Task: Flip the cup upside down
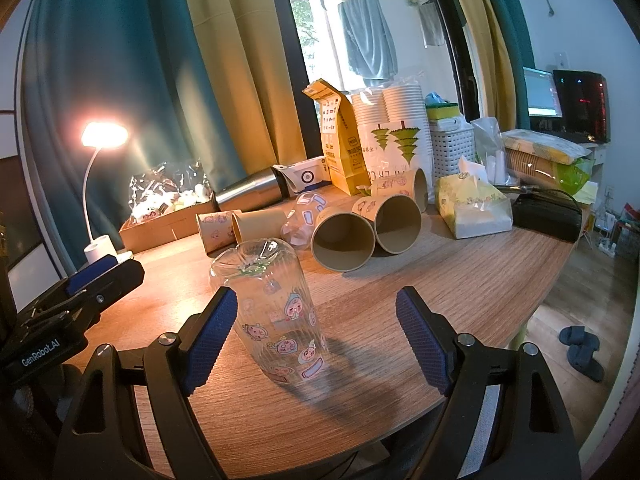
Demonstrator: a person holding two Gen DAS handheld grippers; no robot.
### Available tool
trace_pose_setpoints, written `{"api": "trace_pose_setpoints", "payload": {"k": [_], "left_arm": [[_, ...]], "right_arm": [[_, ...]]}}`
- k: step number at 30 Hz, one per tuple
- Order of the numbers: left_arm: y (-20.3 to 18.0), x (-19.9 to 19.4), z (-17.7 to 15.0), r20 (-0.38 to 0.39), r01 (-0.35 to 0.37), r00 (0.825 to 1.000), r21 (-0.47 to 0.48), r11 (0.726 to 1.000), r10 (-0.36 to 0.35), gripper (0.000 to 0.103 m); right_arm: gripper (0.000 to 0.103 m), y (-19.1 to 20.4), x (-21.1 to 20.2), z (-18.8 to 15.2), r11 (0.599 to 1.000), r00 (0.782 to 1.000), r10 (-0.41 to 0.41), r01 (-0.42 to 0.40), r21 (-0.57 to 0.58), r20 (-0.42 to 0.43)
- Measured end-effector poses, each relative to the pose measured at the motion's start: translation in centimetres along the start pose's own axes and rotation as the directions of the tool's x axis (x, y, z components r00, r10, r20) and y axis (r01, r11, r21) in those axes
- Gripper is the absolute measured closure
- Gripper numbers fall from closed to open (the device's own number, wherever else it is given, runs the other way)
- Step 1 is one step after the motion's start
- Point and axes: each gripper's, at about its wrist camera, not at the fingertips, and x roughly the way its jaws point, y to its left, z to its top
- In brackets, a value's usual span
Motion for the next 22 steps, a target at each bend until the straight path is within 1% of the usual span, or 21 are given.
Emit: {"api": "trace_pose_setpoints", "payload": {"k": [8,17,19,21,22], "left_arm": [[-0.12,-0.04,0.05,0.001,0.010,1.000,0.014,1.000,-0.010,0.026],[-0.36,-0.41,0.10,0.021,0.026,0.999,0.029,0.999,-0.027,0.026],[-0.28,-0.35,0.14,0.017,0.027,0.999,0.026,0.999,-0.027,0.026],[-0.04,-0.18,0.14,0.004,0.029,1.000,0.012,0.999,-0.029,0.026],[0.12,0.02,0.16,-0.008,0.029,1.000,0.003,1.000,-0.029,0.026]], "right_arm": [[0.019,-0.01,-0.01,0.07,1.000,1.000,0.000,0.000,0.000,0.001],[0.019,-0.11,-0.04,0.09,1.000,1.000,0.002,-0.002,0.002,0.001],[0.019,-0.01,-0.04,0.16,1.000,1.000,-0.003,0.003,-0.011,0.004],[0.019,0.81,-0.28,0.09,0.998,1.000,0.003,-0.002,-0.058,0.021],[0.019,0.81,-0.28,0.09,0.998,1.000,0.003,-0.002,-0.058,0.021]]}}
